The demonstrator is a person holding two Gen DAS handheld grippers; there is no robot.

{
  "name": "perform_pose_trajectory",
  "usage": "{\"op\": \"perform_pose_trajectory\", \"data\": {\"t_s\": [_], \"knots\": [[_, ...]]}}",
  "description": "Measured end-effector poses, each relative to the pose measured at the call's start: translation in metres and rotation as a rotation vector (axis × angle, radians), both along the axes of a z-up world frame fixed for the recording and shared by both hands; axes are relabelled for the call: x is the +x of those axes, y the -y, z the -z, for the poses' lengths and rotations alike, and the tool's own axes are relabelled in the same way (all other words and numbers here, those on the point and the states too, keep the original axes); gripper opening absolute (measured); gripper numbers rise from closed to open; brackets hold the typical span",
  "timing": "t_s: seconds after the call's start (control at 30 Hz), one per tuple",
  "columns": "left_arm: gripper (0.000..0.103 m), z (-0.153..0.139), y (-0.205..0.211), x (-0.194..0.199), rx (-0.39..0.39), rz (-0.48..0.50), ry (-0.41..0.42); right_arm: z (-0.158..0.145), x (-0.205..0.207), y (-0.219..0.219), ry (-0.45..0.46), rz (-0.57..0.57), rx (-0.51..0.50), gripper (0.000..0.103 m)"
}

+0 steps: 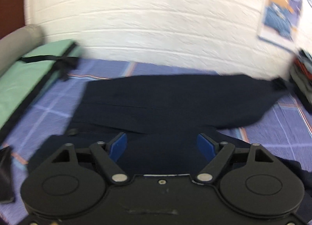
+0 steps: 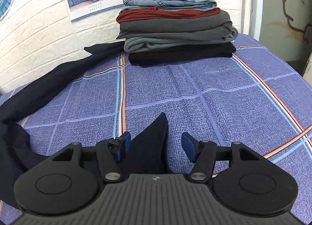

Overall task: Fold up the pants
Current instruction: 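Lift the trousers with both tools and stretch them out over the bed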

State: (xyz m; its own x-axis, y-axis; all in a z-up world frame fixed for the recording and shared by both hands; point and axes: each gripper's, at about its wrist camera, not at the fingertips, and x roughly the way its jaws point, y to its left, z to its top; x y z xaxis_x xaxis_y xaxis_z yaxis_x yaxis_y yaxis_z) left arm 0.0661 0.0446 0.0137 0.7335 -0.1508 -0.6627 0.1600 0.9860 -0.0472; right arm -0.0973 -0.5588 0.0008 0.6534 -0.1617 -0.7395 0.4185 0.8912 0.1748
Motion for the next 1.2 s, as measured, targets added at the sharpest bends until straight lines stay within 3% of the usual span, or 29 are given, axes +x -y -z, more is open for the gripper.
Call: {"op": "perform_pose_trajectory", "data": {"t_s": [0.2, 0.4, 0.47, 0.5, 0.53, 0.6, 0.63, 0.67, 0.83, 0.97, 1.2], "knots": [[0.08, 0.02, 0.056, 0.033, 0.055, 0.091, -0.014, 0.007, 0.003, 0.006, -0.009, 0.005, 0.02, 0.096], [0.079, 0.048, 0.102, 0.066, 0.251, 0.154, -0.005, 0.014, 0.012, 0.009, -0.018, -0.01, 0.031, 0.095], [0.071, 0.056, 0.111, 0.072, 0.281, 0.177, -0.023, 0.016, 0.015, 0.011, -0.018, -0.021, 0.032, 0.086], [0.054, 0.06, 0.11, 0.075, 0.29, 0.179, -0.04, 0.017, 0.016, 0.011, -0.019, -0.026, 0.032, 0.083], [0.036, 0.063, 0.111, 0.079, 0.297, 0.177, -0.058, 0.018, 0.018, 0.012, -0.022, -0.03, 0.032, 0.075], [0.023, 0.068, 0.109, 0.09, 0.264, 0.167, -0.092, 0.021, 0.021, 0.014, -0.03, -0.039, 0.04, 0.046], [0.017, 0.067, 0.107, 0.093, 0.236, 0.159, -0.101, 0.021, 0.022, 0.016, -0.032, -0.049, 0.049, 0.016], [0.016, 0.064, 0.105, 0.094, 0.209, 0.15, -0.102, 0.019, 0.022, 0.017, -0.019, -0.054, 0.05, 0.005], [0.014, 0.048, 0.091, 0.097, 0.11, 0.096, -0.065, -0.007, 0.013, 0.038, 0.119, 0.063, -0.025, 0.003], [0.014, 0.049, 0.092, 0.104, 0.081, 0.048, -0.054, -0.016, 0.018, 0.066, 0.191, 0.174, -0.057, 0.002], [0.015, 0.063, 0.096, 0.113, 0.064, 0.006, -0.093, 0.026, 0.059, 0.086, 0.123, 0.185, -0.044, 0.001]]}}
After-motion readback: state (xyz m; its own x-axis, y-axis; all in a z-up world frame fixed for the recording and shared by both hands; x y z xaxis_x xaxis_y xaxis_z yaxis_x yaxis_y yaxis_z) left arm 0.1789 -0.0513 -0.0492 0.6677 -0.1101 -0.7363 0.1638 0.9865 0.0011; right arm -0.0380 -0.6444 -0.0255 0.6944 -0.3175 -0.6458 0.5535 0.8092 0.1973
